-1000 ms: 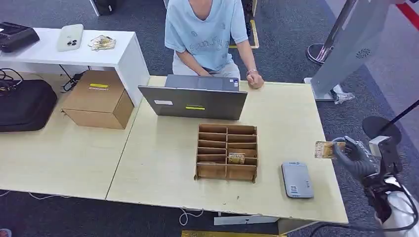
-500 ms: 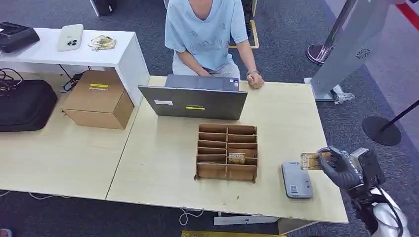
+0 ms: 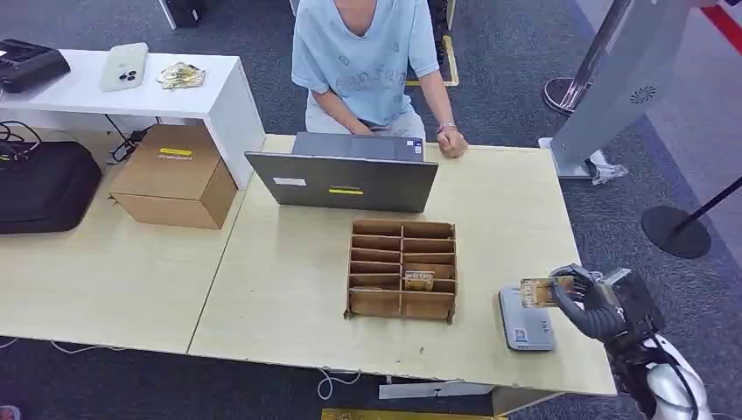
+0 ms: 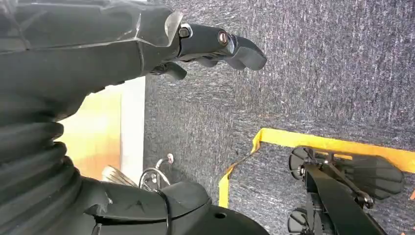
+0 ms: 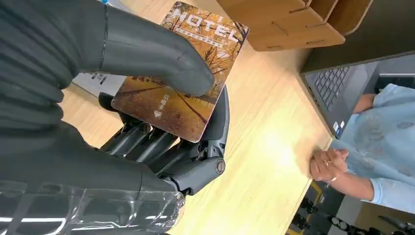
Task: Pass the card to the sensor for recognition and then transmit it.
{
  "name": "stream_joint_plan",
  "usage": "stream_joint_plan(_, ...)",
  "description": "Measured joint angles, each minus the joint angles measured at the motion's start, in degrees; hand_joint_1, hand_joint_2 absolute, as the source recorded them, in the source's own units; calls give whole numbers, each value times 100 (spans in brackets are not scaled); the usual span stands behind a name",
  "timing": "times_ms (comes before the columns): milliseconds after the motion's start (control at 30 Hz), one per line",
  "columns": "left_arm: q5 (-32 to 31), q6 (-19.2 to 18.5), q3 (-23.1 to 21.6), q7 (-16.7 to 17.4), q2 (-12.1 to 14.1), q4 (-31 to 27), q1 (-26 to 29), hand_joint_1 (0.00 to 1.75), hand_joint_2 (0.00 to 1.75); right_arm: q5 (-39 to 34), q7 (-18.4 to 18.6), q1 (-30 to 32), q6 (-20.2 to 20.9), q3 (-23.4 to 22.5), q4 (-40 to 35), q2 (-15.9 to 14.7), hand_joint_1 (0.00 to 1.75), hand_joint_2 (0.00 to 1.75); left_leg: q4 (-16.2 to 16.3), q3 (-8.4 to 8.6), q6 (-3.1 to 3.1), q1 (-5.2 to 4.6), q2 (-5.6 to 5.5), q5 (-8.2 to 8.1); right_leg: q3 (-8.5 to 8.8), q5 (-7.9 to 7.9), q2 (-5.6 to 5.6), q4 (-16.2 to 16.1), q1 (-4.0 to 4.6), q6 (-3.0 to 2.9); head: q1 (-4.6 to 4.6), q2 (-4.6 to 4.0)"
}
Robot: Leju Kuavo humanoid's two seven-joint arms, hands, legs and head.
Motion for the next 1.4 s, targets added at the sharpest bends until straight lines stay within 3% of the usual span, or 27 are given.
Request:
stream_joint_plan(833, 103, 22, 0, 4, -13, 0, 1, 0, 175, 937, 223, -319, -678, 516, 922, 74, 175, 175, 0, -1, 0, 0, -1, 0, 1, 0, -1, 0, 0, 0, 0, 0)
stream_joint_plan(1400, 85, 20, 0, 94, -24, 0, 1, 0, 175, 2347, 1058, -163, -1643, 608, 623, 153, 175, 175, 0, 2, 0, 0, 0, 0, 2, 0, 0, 0, 0, 0, 0, 0)
